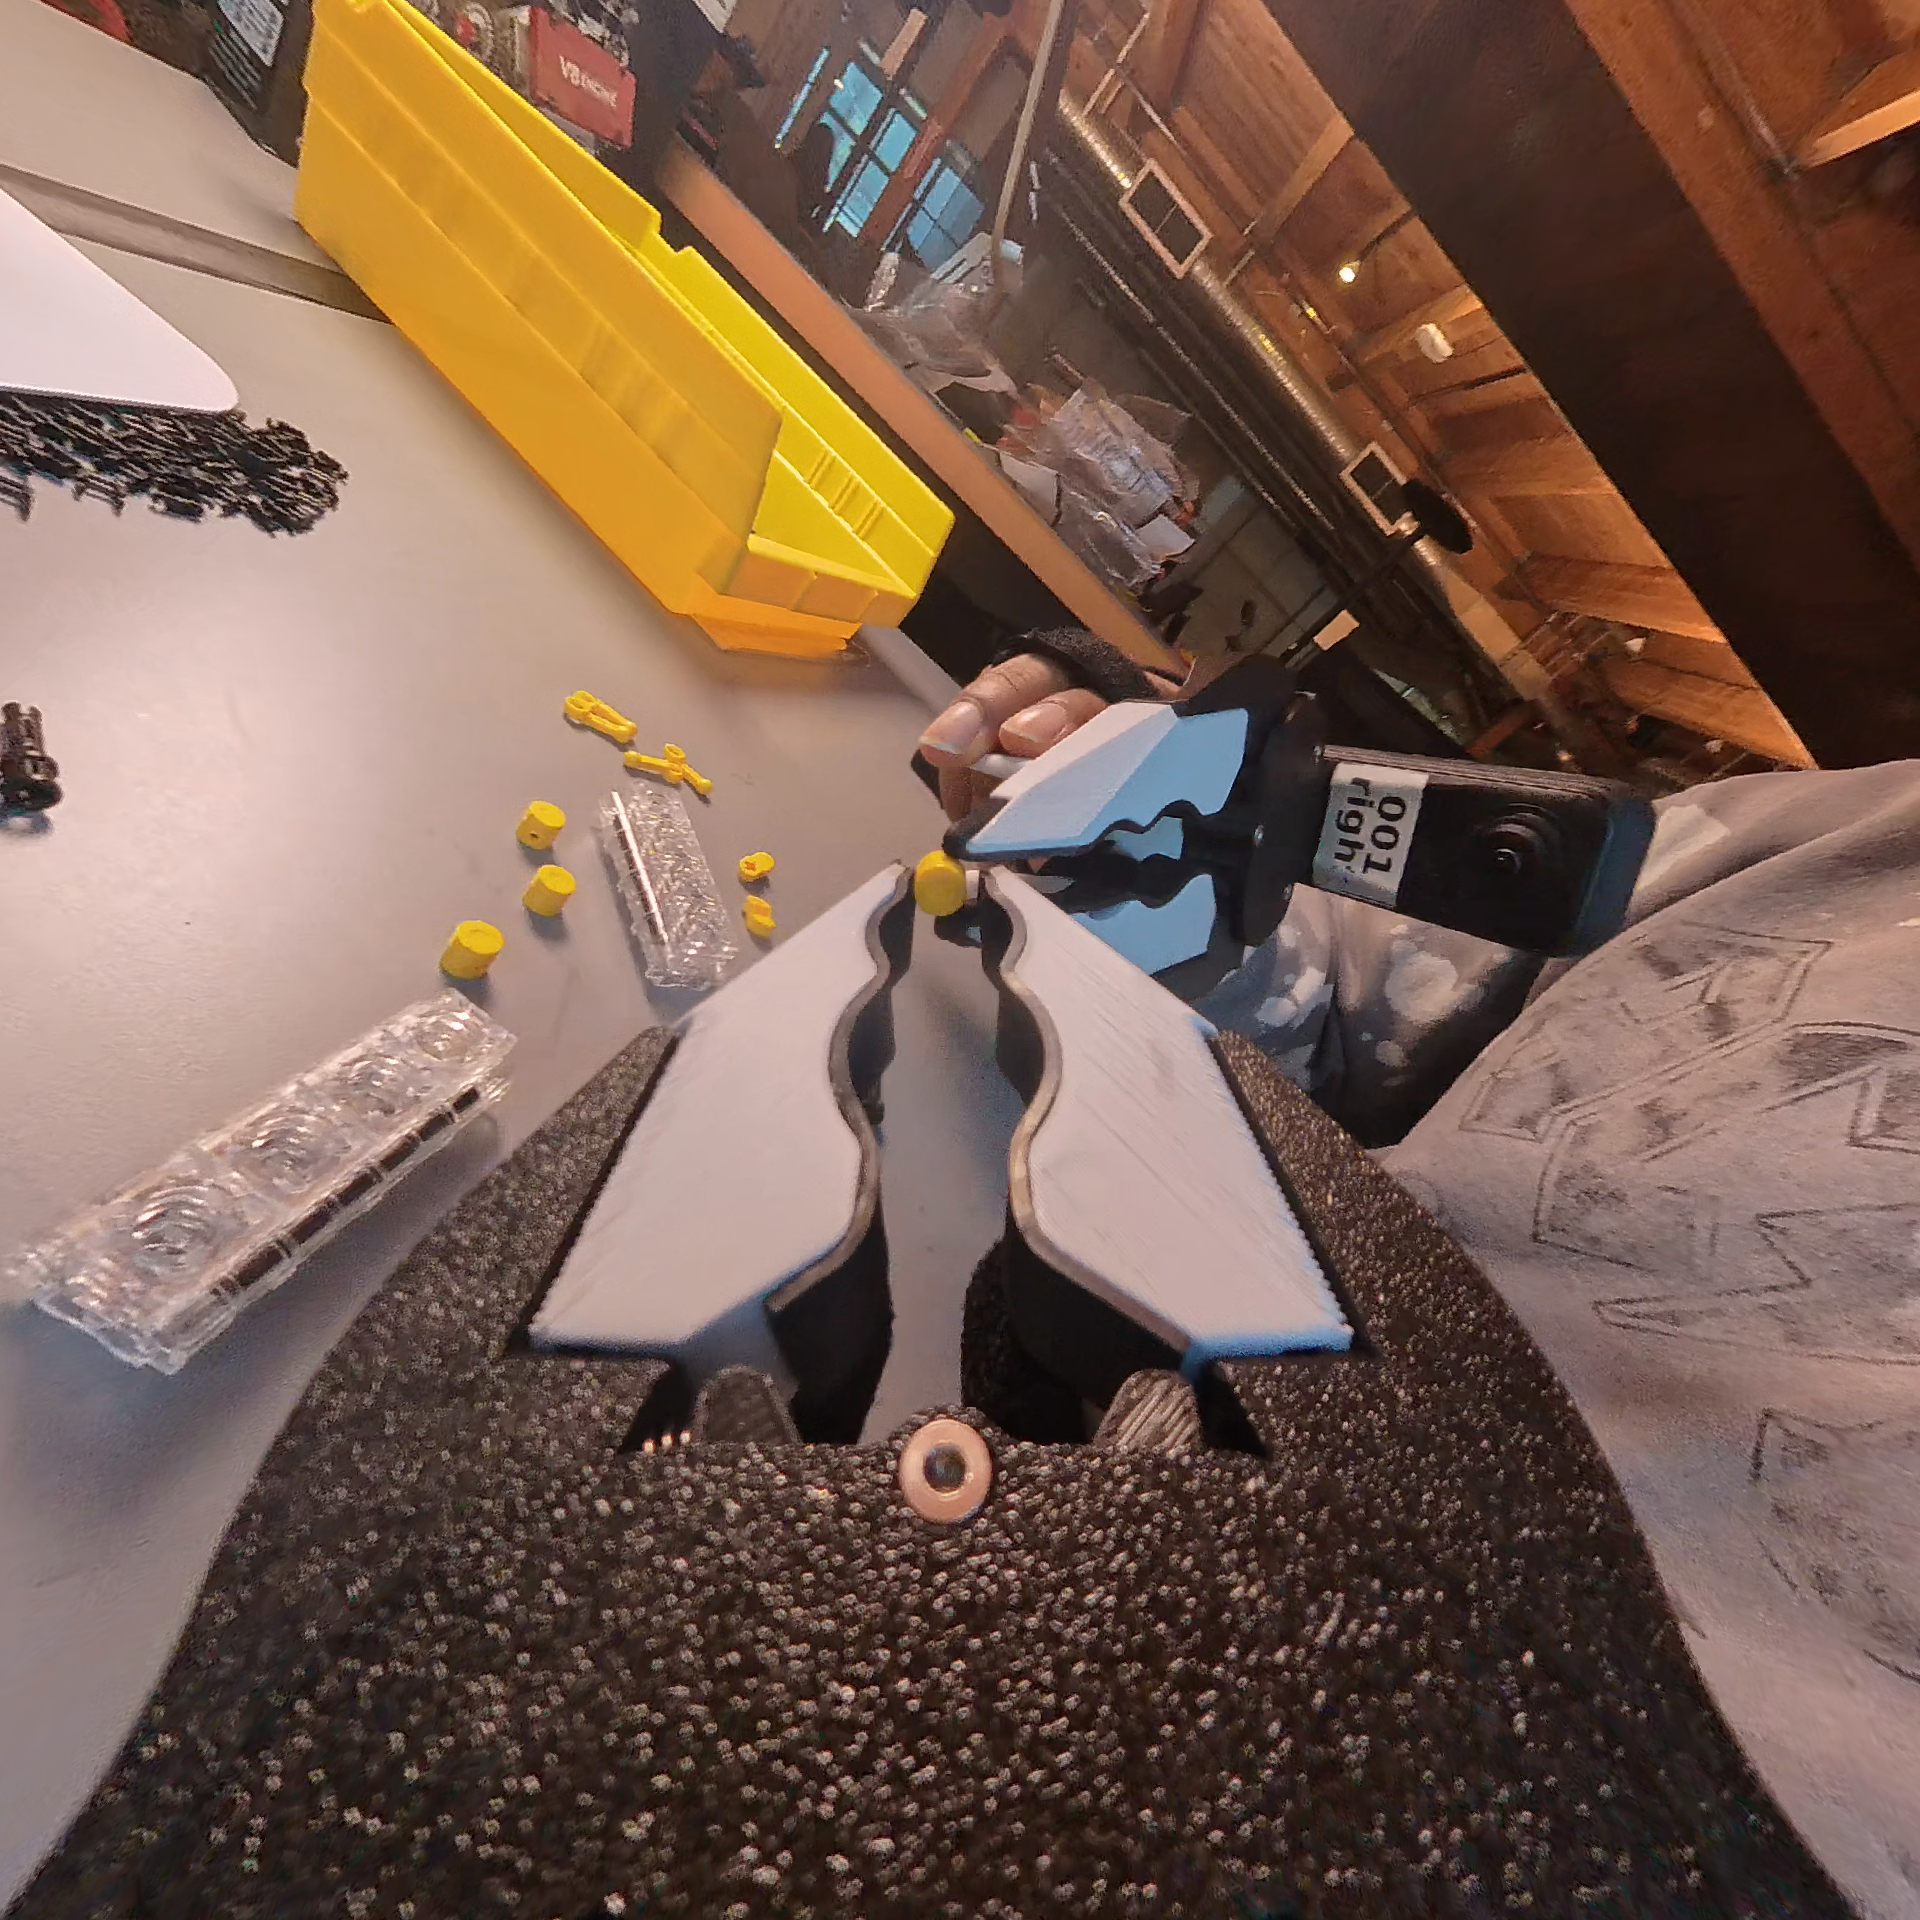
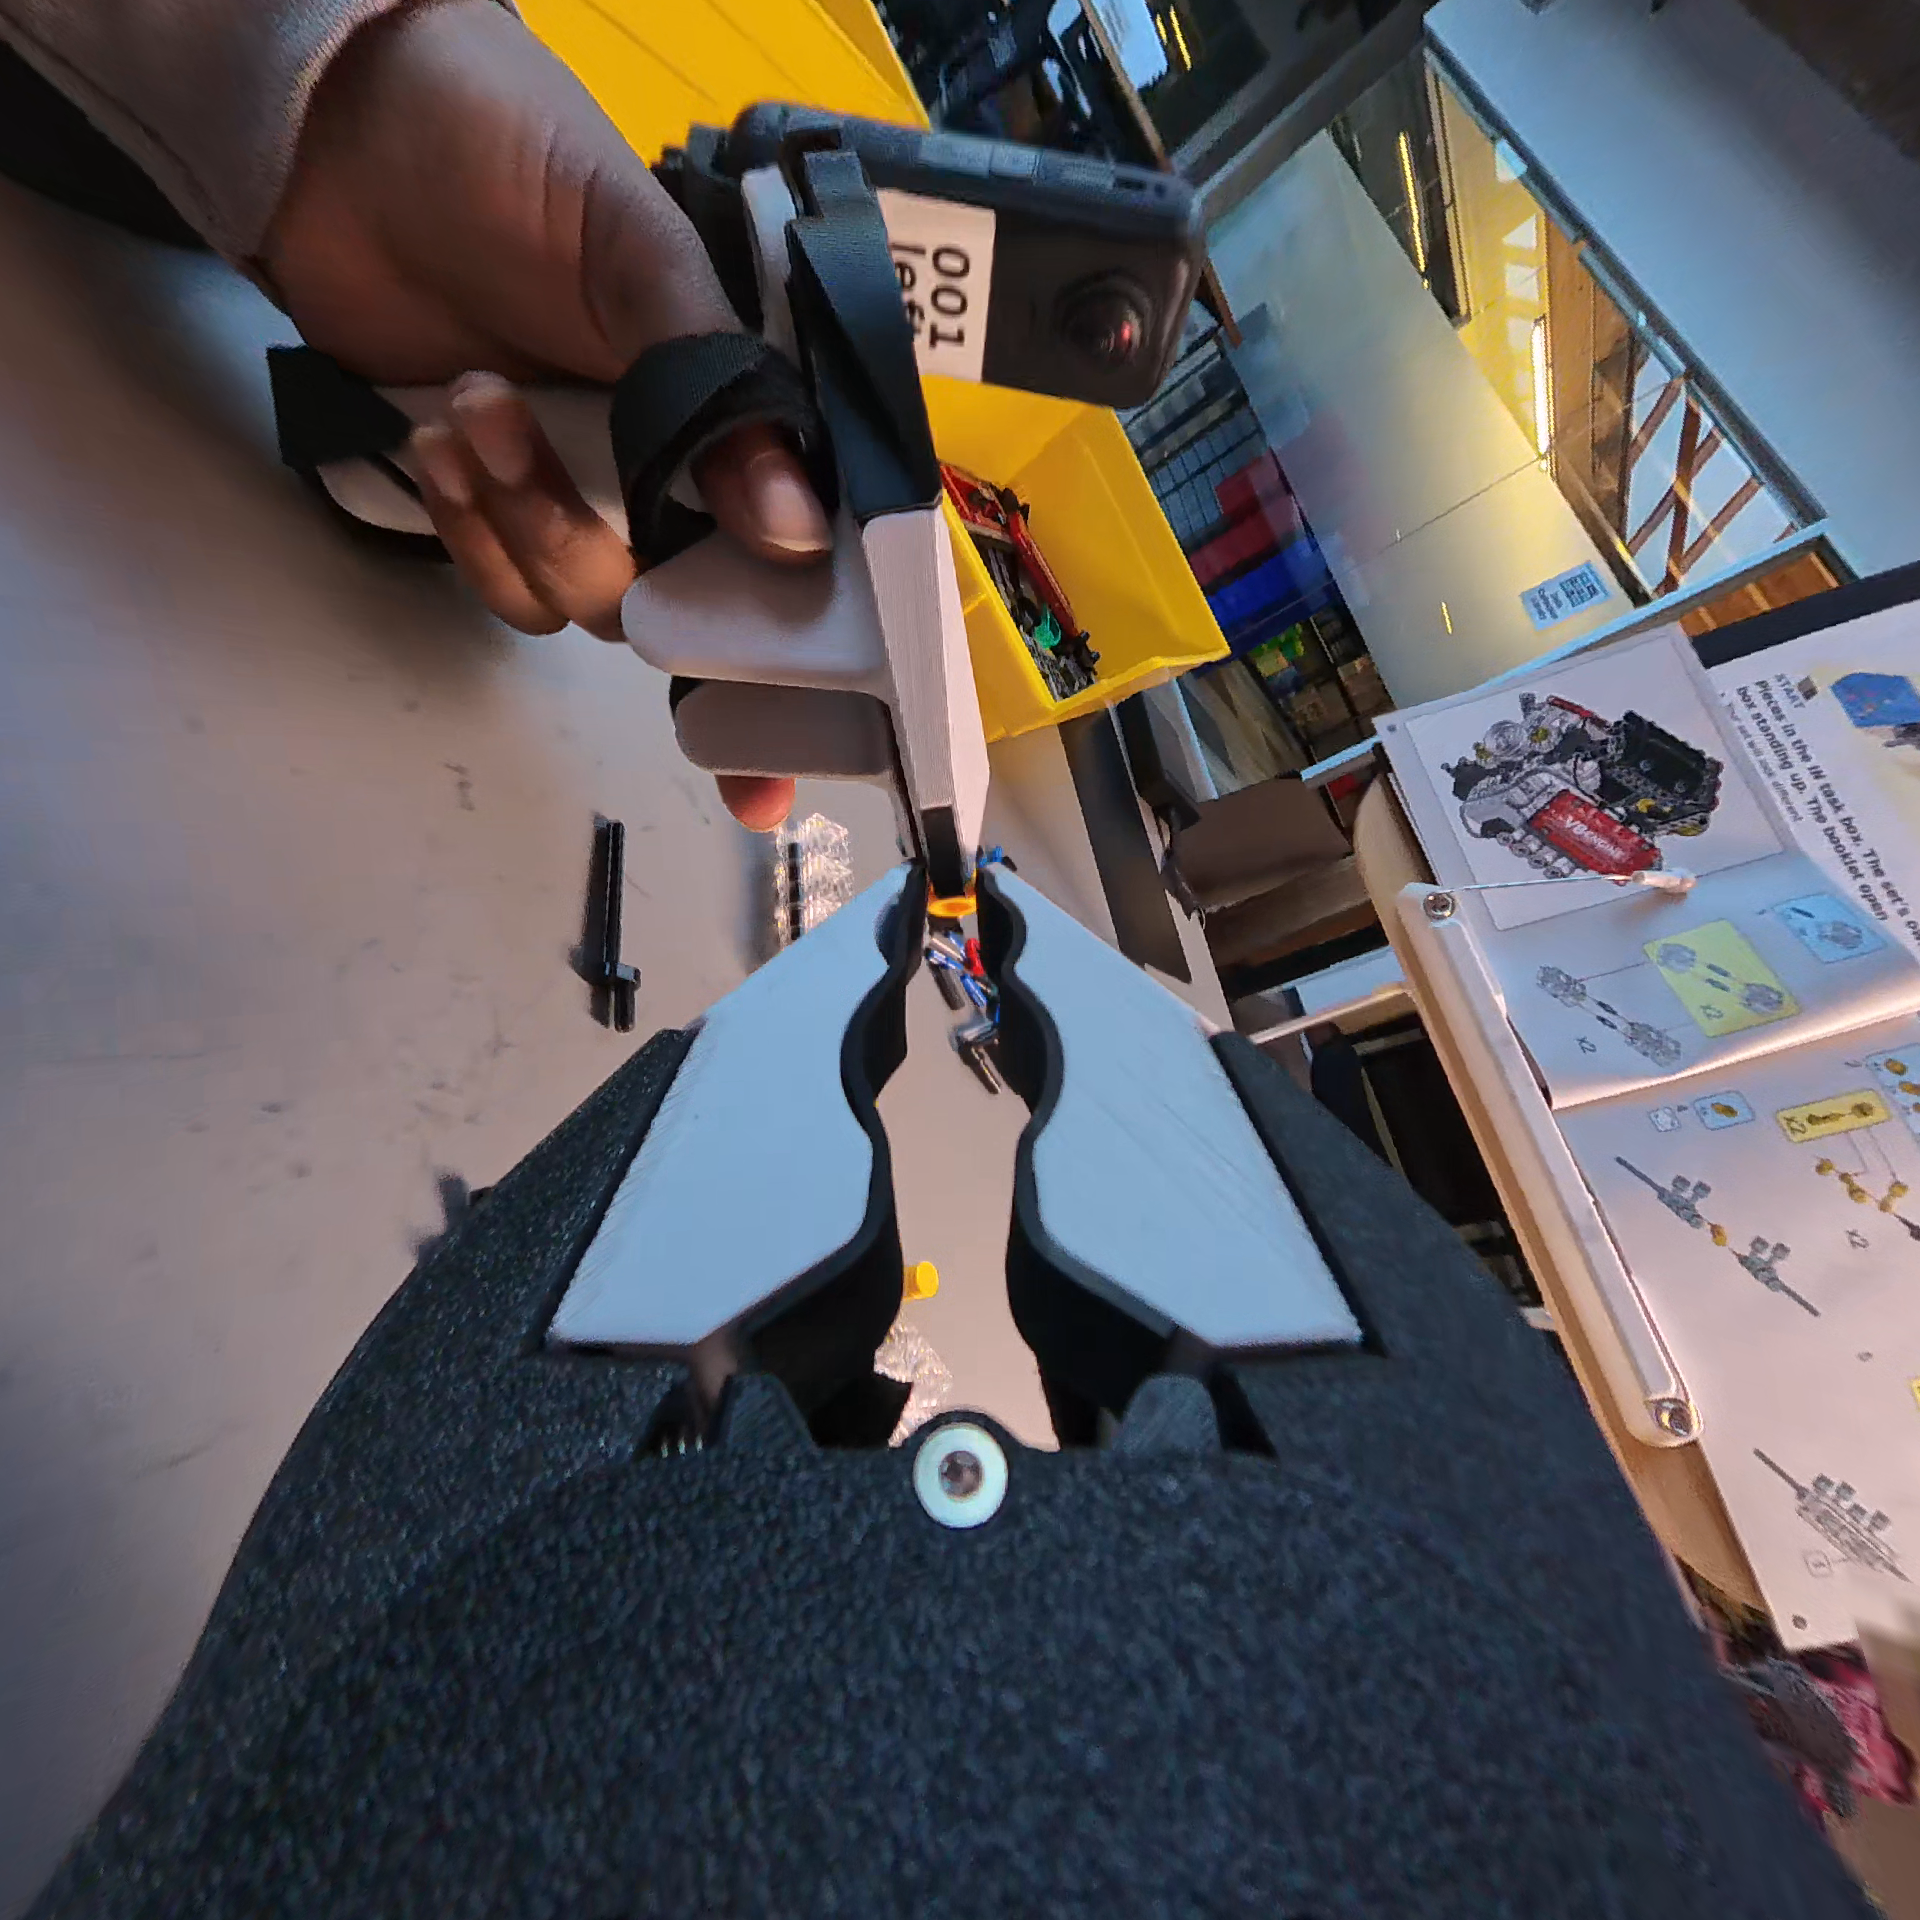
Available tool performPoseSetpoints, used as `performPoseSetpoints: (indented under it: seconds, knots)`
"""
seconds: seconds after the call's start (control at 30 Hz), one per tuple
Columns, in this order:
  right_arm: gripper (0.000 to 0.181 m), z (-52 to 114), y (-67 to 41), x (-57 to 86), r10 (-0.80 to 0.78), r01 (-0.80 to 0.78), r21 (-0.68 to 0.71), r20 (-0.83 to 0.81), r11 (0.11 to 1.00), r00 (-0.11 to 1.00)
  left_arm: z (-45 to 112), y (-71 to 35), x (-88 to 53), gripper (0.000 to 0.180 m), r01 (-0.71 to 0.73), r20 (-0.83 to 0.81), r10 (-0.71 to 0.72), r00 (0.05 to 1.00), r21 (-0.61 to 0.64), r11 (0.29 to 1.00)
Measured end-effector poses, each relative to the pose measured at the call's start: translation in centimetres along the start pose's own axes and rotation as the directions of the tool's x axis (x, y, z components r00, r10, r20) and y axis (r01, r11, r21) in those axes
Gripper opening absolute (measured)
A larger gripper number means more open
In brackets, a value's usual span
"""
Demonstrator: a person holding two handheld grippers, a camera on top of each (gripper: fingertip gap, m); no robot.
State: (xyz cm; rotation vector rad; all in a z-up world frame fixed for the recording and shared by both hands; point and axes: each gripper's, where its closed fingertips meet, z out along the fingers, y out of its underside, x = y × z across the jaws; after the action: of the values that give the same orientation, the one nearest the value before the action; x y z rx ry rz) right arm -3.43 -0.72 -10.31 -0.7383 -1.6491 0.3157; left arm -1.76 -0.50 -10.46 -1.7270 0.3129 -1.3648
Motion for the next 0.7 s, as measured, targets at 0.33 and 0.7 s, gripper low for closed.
performPoseSetpoints:
  seconds: [0.33, 0.7]
  knots:
    - [0.021, -3.7, 5.4, 4.4, 0.389, -0.386, -0.055, 0.126, 0.921, 0.912, -1.2, -1.6, 1.2, 0.007, 0.038, -0.103, -0.029, 0.994, 0.079, 0.996]
    - [0.015, -5.1, 19.0, 1.7, 0.734, -0.636, -0.517, -0.022, 0.573, 0.679, -0.9, -0.8, 0.1, 0.007, -0.018, -0.033, 0.019, 0.999, 0.036, 0.999]
